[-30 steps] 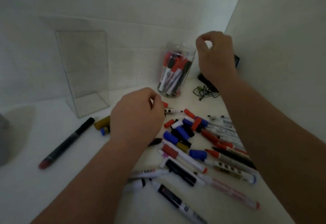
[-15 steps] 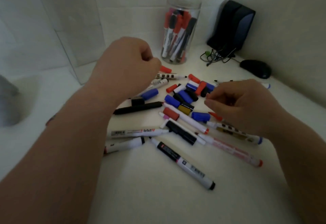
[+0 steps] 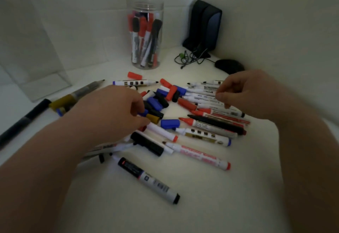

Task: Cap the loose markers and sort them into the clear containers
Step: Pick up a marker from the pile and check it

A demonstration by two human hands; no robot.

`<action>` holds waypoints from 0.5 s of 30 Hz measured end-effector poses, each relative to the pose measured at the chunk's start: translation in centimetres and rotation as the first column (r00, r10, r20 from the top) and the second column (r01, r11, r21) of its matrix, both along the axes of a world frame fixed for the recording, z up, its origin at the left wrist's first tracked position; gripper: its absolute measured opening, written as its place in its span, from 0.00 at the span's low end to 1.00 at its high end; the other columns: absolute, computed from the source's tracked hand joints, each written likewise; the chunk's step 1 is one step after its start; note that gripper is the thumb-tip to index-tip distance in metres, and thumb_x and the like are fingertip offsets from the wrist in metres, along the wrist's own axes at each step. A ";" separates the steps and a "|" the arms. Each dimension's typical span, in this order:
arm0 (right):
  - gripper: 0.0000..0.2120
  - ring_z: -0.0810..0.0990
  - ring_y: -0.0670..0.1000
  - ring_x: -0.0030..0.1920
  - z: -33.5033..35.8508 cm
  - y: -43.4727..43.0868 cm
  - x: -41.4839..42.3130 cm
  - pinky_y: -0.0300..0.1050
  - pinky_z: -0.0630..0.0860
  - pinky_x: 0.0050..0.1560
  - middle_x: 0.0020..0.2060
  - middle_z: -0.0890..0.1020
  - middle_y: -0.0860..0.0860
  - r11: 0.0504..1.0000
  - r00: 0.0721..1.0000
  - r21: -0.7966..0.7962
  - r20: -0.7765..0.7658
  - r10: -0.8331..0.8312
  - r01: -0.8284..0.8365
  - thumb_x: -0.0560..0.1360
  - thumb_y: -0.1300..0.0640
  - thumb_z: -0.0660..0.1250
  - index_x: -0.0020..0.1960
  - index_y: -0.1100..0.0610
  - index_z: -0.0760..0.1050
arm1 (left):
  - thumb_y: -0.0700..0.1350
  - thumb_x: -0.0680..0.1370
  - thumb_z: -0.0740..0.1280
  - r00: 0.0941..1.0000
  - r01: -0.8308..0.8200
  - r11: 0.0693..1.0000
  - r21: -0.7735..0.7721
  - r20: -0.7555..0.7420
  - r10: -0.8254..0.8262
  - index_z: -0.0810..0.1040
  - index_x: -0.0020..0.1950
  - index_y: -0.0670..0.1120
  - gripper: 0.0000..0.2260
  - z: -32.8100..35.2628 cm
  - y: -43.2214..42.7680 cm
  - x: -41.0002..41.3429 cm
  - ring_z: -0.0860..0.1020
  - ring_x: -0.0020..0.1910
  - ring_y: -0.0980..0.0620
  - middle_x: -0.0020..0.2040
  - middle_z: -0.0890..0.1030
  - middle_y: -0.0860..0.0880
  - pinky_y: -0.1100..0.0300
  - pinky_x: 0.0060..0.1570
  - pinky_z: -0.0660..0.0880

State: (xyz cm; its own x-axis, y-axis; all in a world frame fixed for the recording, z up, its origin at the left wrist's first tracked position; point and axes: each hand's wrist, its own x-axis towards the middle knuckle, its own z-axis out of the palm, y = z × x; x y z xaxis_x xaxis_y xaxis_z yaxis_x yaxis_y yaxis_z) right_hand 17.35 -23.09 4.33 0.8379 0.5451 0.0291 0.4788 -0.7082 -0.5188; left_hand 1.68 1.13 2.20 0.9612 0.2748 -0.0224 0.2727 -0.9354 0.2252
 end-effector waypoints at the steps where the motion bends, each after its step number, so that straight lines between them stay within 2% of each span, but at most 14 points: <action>1: 0.01 0.82 0.41 0.35 0.1 -0.1 0.0 0.37 0.75 0.34 0.33 0.85 0.42 1.000 1.000 -0.023 -0.006 0.011 -0.011 0.75 0.51 0.73 0.44 0.46 0.81 | 0.62 0.74 0.70 1.000 -0.007 1.000 0.003 -0.009 0.007 0.76 0.45 0.60 0.08 -0.1 -0.1 0.1 0.74 0.40 0.60 0.44 0.77 0.59 0.66 0.35 0.67; 5: 0.02 0.83 0.45 0.36 0.1 -0.5 0.5 0.41 0.79 0.39 0.33 0.85 0.44 1.000 1.000 -0.023 -0.005 -0.003 0.003 0.74 0.50 0.74 0.44 0.46 0.81 | 0.64 0.73 0.70 0.998 -0.033 0.999 -0.007 -0.056 0.032 0.77 0.47 0.61 0.10 -0.3 0.0 0.2 0.75 0.42 0.60 0.45 0.78 0.59 0.63 0.42 0.74; 8: 0.04 0.84 0.46 0.38 0.0 -1.0 1.3 0.45 0.81 0.43 0.33 0.85 0.44 0.998 0.998 -0.006 -0.003 -0.058 0.058 0.74 0.49 0.74 0.43 0.47 0.82 | 0.65 0.74 0.69 0.996 -0.029 0.999 0.013 -0.080 0.030 0.75 0.47 0.62 0.10 0.0 -0.3 0.2 0.74 0.41 0.61 0.45 0.76 0.59 0.66 0.39 0.70; 11: 0.04 0.84 0.46 0.37 -0.1 -1.2 1.6 0.43 0.79 0.39 0.32 0.85 0.42 0.996 0.996 -0.010 -0.021 -0.084 0.084 0.74 0.48 0.74 0.44 0.48 0.81 | 0.66 0.74 0.67 0.993 -0.038 0.999 0.024 -0.114 0.040 0.72 0.46 0.63 0.10 0.2 -0.6 0.2 0.74 0.41 0.61 0.45 0.76 0.59 0.68 0.36 0.66; 15: 0.05 0.84 0.46 0.37 -0.3 -1.1 1.6 0.41 0.77 0.38 0.33 0.85 0.42 0.996 0.996 -0.034 -0.022 -0.085 0.084 0.74 0.46 0.73 0.44 0.47 0.81 | 0.69 0.72 0.68 0.991 -0.063 0.998 -0.007 -0.116 0.062 0.71 0.45 0.63 0.13 0.1 -0.5 0.2 0.75 0.43 0.61 0.44 0.78 0.59 0.64 0.44 0.74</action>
